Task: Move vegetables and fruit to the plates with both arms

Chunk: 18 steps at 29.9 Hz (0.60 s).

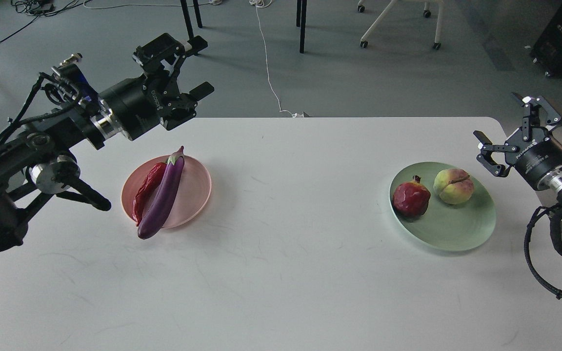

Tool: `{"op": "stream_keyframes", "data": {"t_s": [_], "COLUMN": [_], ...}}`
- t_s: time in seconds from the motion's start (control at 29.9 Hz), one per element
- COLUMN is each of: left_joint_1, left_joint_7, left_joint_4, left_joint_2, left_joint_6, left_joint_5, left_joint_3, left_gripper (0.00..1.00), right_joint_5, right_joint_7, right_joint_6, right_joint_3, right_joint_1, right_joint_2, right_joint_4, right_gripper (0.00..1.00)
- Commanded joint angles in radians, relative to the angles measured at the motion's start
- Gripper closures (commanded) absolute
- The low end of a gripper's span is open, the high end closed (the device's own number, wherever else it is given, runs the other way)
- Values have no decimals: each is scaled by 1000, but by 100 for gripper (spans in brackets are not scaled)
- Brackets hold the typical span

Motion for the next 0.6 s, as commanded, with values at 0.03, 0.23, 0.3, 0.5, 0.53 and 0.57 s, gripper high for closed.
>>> {"op": "stream_keyframes", "data": {"t_s": [0.03,0.23,0.3,0.5,0.53,0.57], "left_joint_1": [153,256,273,293,295,296], "left_joint_7": [-11,-19,-13,-10,-10,-10], "left_joint_4": [67,215,250,284,284,284], "left_joint_2": [-180,-297,-306,-312,-312,-312], "left_joint_6": [74,74,71,65,64,59], "left_joint_5": [-2,124,150,150,150,150], "left_joint_3": [-196,-293,-312,-345,-345,-345], "left_gripper": [1,1,1,1,1,1], "right_joint_5": [-5,-5,-5,-5,-6,-6], "right_joint_7": [0,0,0,0,0,0], "right_joint_6": [0,0,0,0,0,0], "right_joint_3": [1,1,-2,4,4,4], "right_joint_1": [7,4,3,-2,-2,-2], "right_joint_2": [35,61,61,61,61,61], "right_joint_4": [4,12,14,12,11,12], "right_gripper": [1,1,1,1,1,1]}}
